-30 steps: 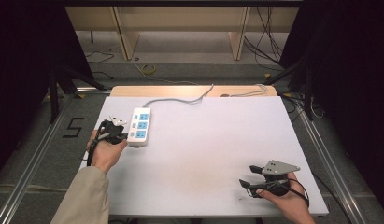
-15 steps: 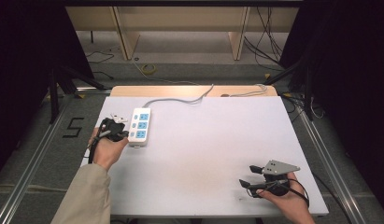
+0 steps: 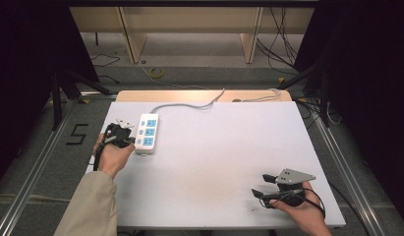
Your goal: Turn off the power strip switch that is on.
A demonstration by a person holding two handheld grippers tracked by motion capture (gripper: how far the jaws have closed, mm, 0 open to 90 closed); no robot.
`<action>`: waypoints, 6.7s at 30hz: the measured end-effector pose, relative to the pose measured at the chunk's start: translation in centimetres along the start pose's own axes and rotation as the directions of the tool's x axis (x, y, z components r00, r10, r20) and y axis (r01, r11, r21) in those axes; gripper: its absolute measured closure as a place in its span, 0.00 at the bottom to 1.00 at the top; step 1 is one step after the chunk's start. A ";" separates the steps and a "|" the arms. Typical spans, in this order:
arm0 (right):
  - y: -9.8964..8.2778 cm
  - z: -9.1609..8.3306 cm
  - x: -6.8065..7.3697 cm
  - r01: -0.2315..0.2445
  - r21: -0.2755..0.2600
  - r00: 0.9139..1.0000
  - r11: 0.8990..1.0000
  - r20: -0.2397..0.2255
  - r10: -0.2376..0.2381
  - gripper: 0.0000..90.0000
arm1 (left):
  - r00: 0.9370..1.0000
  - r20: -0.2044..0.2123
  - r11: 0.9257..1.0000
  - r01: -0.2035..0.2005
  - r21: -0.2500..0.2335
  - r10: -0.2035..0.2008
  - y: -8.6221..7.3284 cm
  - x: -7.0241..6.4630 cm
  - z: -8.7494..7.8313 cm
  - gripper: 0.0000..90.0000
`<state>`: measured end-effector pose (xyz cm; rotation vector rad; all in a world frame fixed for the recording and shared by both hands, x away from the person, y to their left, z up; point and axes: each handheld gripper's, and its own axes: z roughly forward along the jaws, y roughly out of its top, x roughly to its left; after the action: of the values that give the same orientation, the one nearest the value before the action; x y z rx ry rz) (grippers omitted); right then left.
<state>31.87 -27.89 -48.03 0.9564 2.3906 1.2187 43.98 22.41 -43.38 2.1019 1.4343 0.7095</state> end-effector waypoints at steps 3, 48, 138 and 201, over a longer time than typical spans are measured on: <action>0.0 0.0 0.0 -0.002 0.002 1.000 1.000 0.000 0.002 0.35 | 1.000 -0.001 1.000 -0.002 -0.001 0.002 0.1 0.0 0.0 1.00; 0.0 0.0 0.0 -0.002 0.001 1.000 1.000 0.000 0.002 0.35 | 1.000 0.004 1.000 -0.003 0.008 0.003 1.3 0.0 1.4 1.00; 0.0 0.1 0.0 -0.006 -0.002 1.000 1.000 -0.003 0.006 0.35 | 0.999 -0.026 0.996 -0.018 0.082 0.020 1.6 -0.8 4.0 1.00; 0.0 -0.2 -0.1 -0.006 -0.008 1.000 1.000 0.000 0.006 0.35 | 1.000 0.004 1.000 0.005 0.009 -0.005 1.5 -0.6 2.5 0.99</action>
<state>31.86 -28.08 -47.96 0.9623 2.3825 1.2289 46.50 21.11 -44.35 2.1047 1.4426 0.6978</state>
